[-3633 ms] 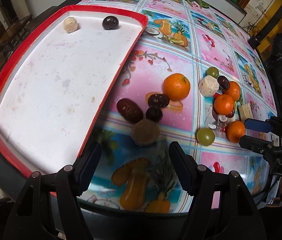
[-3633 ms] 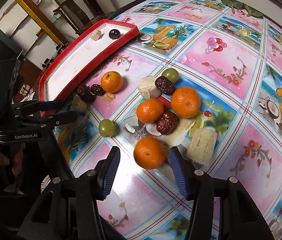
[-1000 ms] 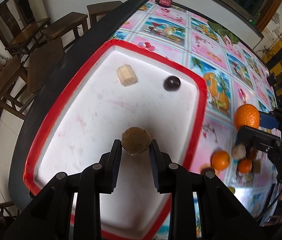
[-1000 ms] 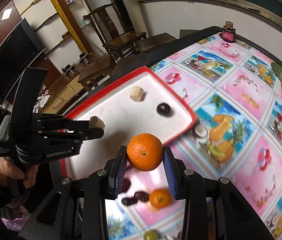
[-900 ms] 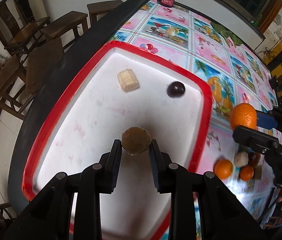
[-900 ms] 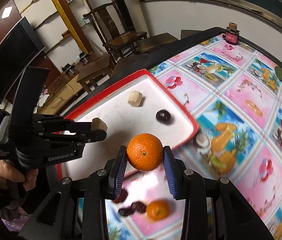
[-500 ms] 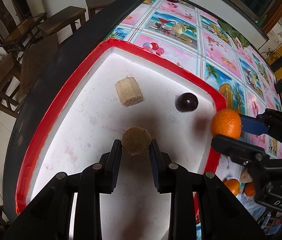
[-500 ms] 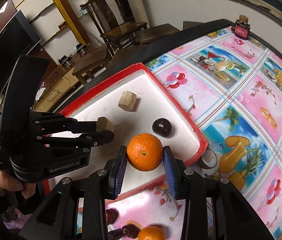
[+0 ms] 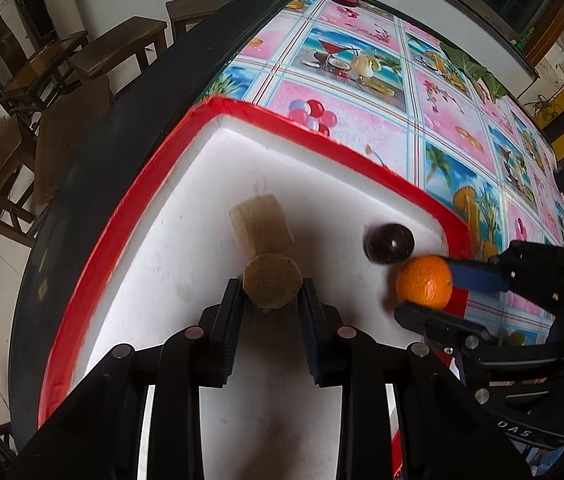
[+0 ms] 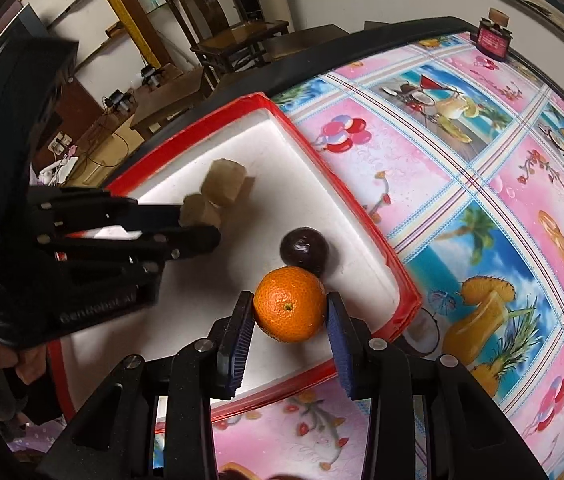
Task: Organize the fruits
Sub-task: 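Carry the ball and orange into the tray and open both tools, then move both open tools back toward the fruit pile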
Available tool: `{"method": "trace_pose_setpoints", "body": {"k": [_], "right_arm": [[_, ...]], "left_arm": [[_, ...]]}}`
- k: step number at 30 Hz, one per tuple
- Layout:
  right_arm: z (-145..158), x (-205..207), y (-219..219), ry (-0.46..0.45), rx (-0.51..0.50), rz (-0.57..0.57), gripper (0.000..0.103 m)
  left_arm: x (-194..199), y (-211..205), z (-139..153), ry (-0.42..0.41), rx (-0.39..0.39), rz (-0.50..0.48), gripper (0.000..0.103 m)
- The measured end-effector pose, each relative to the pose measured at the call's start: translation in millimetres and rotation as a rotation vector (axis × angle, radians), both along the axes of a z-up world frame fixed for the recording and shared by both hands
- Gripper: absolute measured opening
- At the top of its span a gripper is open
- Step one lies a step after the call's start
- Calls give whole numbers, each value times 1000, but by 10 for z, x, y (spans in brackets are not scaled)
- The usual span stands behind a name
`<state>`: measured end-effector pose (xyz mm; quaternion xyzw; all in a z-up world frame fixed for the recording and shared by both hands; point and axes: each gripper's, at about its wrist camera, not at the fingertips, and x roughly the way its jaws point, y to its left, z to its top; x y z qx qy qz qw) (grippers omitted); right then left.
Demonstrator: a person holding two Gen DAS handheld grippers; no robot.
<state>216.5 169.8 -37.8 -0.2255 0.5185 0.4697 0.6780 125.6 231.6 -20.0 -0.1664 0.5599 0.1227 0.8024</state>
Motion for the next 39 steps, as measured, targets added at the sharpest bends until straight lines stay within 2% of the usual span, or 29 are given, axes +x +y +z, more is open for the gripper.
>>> {"method": "trace_pose_setpoints", "body": {"k": [16,20,25,31,32,35,39], "right_arm": [[-32,53,-6,-2,12,-11,40],[26,28,-38,-2,29,-13,42],[143,-14,-98,-5,55,-23,49],[317,-89,-295,-4,96,-38,50],[353,-114,-333,-7,104,-37,51],[437,-225,-442,-11,121,-22,53],[486,-413,-589,1,135,3,53]], "left_arm": [[104,66,1,-23,-6,5,26],[110,42,5,-14,-8,1,26],[70,10,1,-5,-4,4,26],[-14,-34,6,17,23,14,27],[-38,-37,12,13,20,17,32],[-126,-36,49,-1,15,46,59],[-250,-58,117,-11,7,73,62]]}}
